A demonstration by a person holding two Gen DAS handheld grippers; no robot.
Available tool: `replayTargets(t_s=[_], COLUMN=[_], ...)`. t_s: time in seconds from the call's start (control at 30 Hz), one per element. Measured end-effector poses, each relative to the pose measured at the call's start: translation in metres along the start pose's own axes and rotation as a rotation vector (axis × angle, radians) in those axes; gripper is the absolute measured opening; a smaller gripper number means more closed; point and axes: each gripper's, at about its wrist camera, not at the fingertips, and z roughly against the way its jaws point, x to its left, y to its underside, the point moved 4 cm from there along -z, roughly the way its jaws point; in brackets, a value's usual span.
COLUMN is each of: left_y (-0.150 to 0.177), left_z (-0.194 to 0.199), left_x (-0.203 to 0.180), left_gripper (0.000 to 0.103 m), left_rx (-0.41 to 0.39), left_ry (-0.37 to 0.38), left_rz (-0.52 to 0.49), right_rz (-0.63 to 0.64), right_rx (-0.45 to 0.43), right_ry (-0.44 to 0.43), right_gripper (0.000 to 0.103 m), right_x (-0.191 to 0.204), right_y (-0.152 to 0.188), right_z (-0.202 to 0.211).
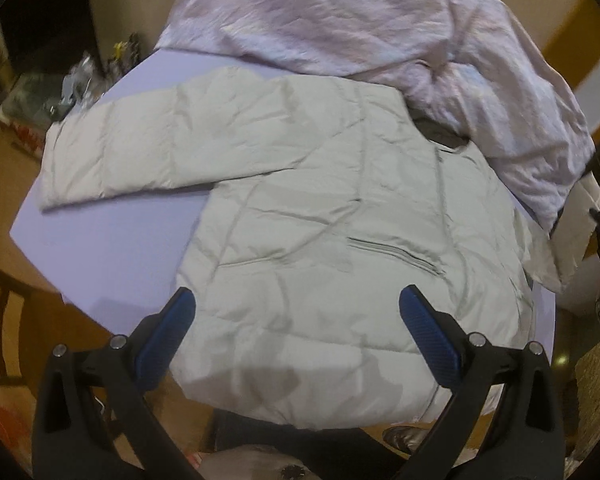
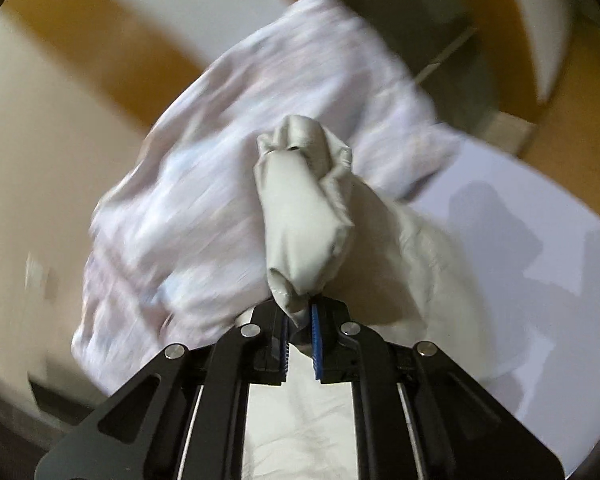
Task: Fold large clothes
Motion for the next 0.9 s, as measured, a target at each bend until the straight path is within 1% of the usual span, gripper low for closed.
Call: replayTargets(t_s=[0.07,0.13,0.23,0.33,0.47,0.53,0.6,0.67,0.77,0.83,0.9], left_y=[-0.003,-0.005,-0.009,-0.013,-0.018,-0.021,-0.026,-0.030,-0.036,-0.039,-0.041], left_z=[-0.001,-0.002,-0.003,-0.004,-0.006,-0.007,-0.010,-0.014,-0.020,-0.025,-0.030], left_x=[0.013,0.026,0.046,0.067,0.089,0.098,0.106,0.111,0.120,0.122,0.126], left_gripper=[0.101,0.101,0.101,0.101,0.101,0.101,0.101,0.101,0.101,0.101,0.101], left_rx=[-0.005,-0.011,-0.021,-0.028,-0.033,-0.035,-0.034,-0.031,-0.020,-0.013,-0.004], left_ry=[-0.007,-0.015,-0.051,-0.075,-0.085,-0.090,-0.092,-0.094,-0.096,-0.091,-0.083], left_rz=[0.030,0.054,0.098,0.133,0.168,0.175,0.182,0.188,0.194,0.196,0.203], right_rz=[0.039,0.074,0.121,0.146,0.198,0.253,0.325,0.373,0.491,0.572,0.617], right_rx=[0.057,0.122,0.221,0.304,0.399,0.422,0.449,0.469,0.498,0.520,0.566], right_ry=[-0.047,-0.084,-0.112,-0.122,-0.071,-0.020,0.051,0.099,0.192,0.219,0.190], right_gripper=[0.009,0.009,0.009,0.009,0.009,0.009,0.009,0.010,0.014,0.021,0.053], right_x=[0.038,0.066,0.101,0.127,0.145,0.148,0.147,0.145,0.145,0.148,0.153], right_y=[0.018,0.045,0.084,0.121,0.167,0.187,0.209,0.225,0.247,0.258,0.266], right_z=[-0.025,-0.046,-0.078,-0.105,-0.134,-0.146,-0.157,-0.165,-0.173,-0.173,-0.173])
